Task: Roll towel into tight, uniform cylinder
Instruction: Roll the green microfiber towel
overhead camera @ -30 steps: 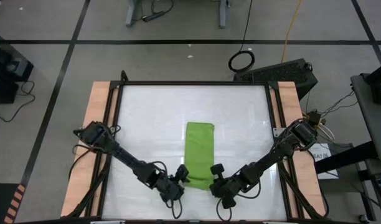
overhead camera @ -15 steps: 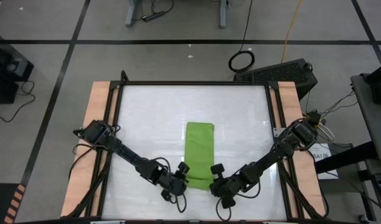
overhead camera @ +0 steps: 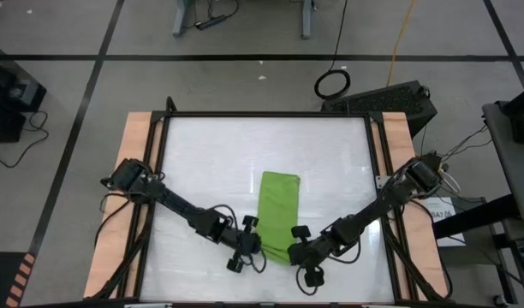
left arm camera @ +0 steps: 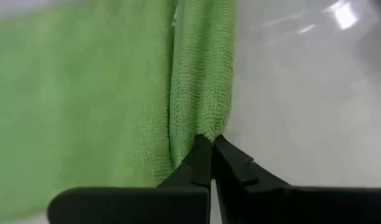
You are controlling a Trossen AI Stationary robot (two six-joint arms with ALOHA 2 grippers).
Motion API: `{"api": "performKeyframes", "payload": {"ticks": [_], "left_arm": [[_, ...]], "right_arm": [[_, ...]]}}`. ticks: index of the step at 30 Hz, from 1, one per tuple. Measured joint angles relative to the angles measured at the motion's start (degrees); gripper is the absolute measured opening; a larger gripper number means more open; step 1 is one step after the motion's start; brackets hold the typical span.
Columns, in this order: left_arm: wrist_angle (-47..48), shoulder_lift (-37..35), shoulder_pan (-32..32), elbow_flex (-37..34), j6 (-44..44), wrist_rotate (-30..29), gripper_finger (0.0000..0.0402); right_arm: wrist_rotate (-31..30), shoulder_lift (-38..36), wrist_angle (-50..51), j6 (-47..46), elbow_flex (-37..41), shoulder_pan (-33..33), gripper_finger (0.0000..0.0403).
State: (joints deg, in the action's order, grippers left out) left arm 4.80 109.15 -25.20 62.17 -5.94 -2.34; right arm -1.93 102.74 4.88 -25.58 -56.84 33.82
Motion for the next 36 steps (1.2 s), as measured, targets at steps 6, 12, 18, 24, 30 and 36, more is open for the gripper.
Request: {"api": "performKeyframes", "payload": {"ticks": [6,12,18,24,30,36], "left_arm": [[-1.35,-0.27,3.46,0.0,-15.26,14.49,0.0005],[-1.51,-0.03,5.48,0.01,-22.28,20.29,0.0005],[-1.27,-0.03,6.68,0.07,-26.57,22.99,0.0005],[0.85,0.25,7.31,0.11,-28.1,23.15,0.0004],[1.53,0.39,7.22,0.13,-28.3,23.5,0.0004],[2.86,0.79,7.88,0.11,-28.37,23.67,0.0004]], "right_arm": [[6.44,-0.31,-0.17,-5.63,0.21,-2.91,0.0004],[8.63,-0.34,-0.25,-9.68,1.91,-5.27,0.0004],[9.85,-0.35,-0.38,-11.28,2.8,-6.62,0.0004],[12.26,-0.35,-1.3,-11.28,2.82,-7.53,0.0004],[17.52,-0.35,-7.45,-10.99,2.86,-7.5,0.0023],[19.32,-0.39,-7.75,-8.46,2.93,-7.35,0.0086]]}}
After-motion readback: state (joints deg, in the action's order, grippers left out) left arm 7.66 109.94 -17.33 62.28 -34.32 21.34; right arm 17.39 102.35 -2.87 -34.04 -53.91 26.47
